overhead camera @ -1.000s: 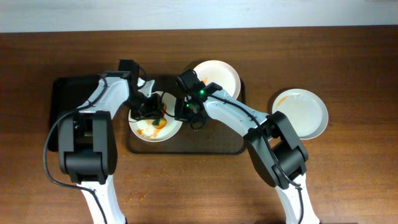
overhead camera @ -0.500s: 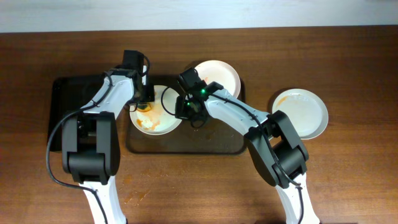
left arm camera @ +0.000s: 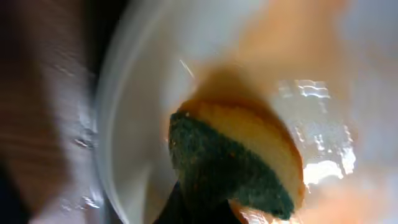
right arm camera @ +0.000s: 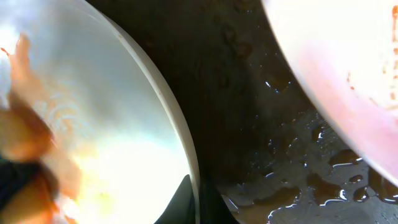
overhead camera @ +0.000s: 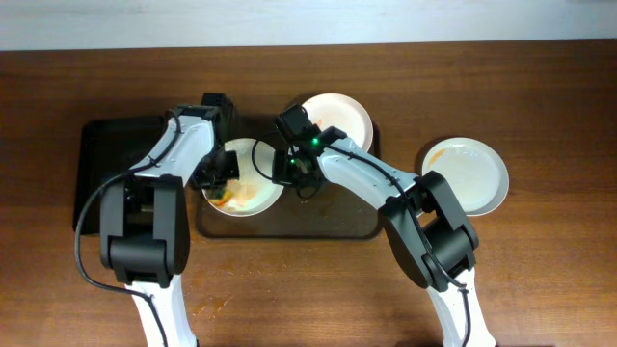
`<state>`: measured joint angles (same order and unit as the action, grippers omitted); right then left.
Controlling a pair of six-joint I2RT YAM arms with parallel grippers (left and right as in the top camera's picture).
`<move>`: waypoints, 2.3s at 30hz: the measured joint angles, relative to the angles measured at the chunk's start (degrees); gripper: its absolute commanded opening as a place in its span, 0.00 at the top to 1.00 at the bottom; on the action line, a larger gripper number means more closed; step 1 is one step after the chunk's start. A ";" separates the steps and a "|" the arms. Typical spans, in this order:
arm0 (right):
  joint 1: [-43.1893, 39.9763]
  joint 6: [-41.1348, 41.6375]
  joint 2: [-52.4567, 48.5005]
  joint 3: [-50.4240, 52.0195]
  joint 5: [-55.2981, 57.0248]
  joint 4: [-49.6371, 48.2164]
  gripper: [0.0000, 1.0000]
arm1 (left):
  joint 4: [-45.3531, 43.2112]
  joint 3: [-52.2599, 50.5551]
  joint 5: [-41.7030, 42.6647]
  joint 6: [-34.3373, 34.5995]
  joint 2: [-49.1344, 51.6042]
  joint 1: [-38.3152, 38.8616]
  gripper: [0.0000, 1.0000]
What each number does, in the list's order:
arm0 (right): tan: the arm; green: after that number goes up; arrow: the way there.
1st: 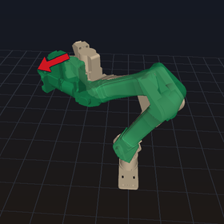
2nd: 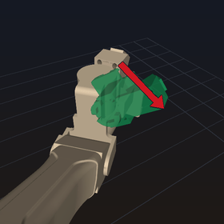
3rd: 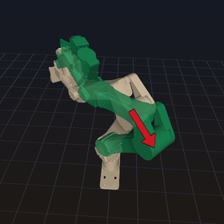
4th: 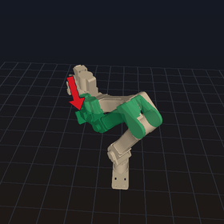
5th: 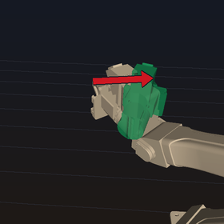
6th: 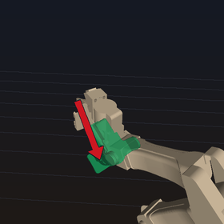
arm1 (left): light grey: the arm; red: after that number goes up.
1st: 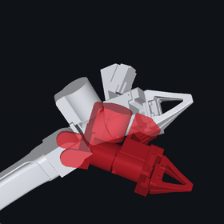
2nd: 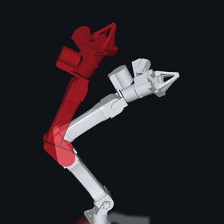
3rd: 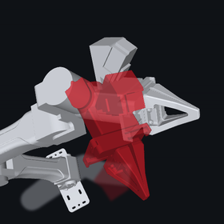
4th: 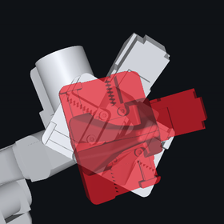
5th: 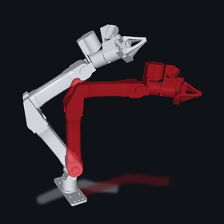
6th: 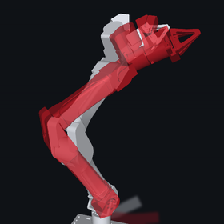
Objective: Clean dirty plates on tray and stack at the side
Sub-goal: 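Scrub the held lower plate with the sponge in the left gripper, then lift the plate with the right gripper and stack it on the right plate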
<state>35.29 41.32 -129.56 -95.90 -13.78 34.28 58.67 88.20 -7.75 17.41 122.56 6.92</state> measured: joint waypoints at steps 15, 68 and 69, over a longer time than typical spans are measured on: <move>0.00 0.66 0.00 0.00 0.24 -0.15 0.96 | -21.55 -0.66 24.57 -20.50 1.01 -0.90 1.00; -40.63 -17.16 27.04 4.20 22.40 29.05 0.96 | -1.38 21.31 11.32 -4.04 3.56 -5.33 0.99; -46.40 -17.33 27.08 8.52 21.75 28.13 0.96 | -1.88 21.31 11.32 -4.04 3.56 -5.33 0.99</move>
<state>-11.11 23.99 -102.48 -87.37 7.97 62.41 56.80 109.51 3.57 13.37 126.13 1.58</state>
